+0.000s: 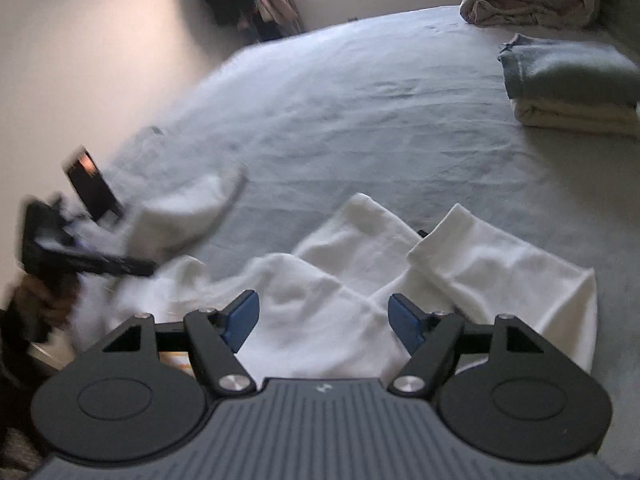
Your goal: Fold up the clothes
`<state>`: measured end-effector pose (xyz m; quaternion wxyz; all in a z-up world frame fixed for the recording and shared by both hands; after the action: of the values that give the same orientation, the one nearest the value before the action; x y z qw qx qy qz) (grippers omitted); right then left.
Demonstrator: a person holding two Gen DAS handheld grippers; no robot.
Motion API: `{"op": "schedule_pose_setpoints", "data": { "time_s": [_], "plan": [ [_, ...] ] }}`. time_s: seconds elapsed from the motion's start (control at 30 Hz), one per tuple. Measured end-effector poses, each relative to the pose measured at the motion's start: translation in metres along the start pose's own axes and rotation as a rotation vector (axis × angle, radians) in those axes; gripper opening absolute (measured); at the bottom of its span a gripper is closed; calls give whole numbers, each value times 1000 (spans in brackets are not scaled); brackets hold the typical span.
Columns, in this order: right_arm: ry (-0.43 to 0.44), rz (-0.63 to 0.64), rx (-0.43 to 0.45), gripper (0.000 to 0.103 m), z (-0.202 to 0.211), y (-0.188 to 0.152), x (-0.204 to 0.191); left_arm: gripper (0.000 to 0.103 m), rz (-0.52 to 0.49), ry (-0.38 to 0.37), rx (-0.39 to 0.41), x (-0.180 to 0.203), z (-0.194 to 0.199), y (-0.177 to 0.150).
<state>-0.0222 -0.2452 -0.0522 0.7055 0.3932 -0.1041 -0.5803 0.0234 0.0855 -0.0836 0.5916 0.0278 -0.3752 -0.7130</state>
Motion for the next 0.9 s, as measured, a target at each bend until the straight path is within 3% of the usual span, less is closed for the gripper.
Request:
{"op": "schedule_pose_setpoints", "data": {
  "time_s": [0.13, 0.37, 0.43, 0.47, 0.5, 0.53, 0.57, 0.63, 0.7, 0.9],
  "plan": [
    [-106, 110, -47, 75, -28, -3, -1, 64, -64, 9, 9, 7, -4, 0],
    [-82, 161, -12, 75, -46, -2, -14, 65, -141, 39, 27, 14, -6, -6],
    [-61, 175, -18, 68, -52, -2, -22, 63, -144, 44, 31, 16, -6, -7],
    [-47, 180, -32, 64, -56, -4, -25, 61, -148, 43, 30, 17, -6, -7],
    [-33, 189, -47, 52, -59, -6, -30, 51, -142, 37, 26, 19, -6, -9],
    [-24, 208, -59, 47, -61, -8, -34, 42, -116, 24, 12, 21, -8, -11],
    [-28, 230, -56, 44, -60, -10, -38, 41, -96, 19, 4, 22, -9, -14],
    [-34, 252, -42, 25, -56, -11, -44, 21, -106, 58, 20, 26, -8, -18],
    [-57, 266, -20, 19, -52, -13, -49, 12, -99, 64, 48, 29, -2, -18],
    [-192, 314, 119, 10, -30, -11, -64, 8, -87, 92, 170, 40, 22, -13]
  ]
}}
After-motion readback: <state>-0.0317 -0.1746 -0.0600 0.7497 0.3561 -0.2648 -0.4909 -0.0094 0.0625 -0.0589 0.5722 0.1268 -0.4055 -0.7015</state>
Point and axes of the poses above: each gripper's, at about its wrist camera, not at the fingertips, and z roughly against the way its jaws point, x to its right, y to its top, the point moved 7 cm from there along -z, roughly the way its jaws point, and after that the axes turned 1 degree about x, right-handed, at the moved point
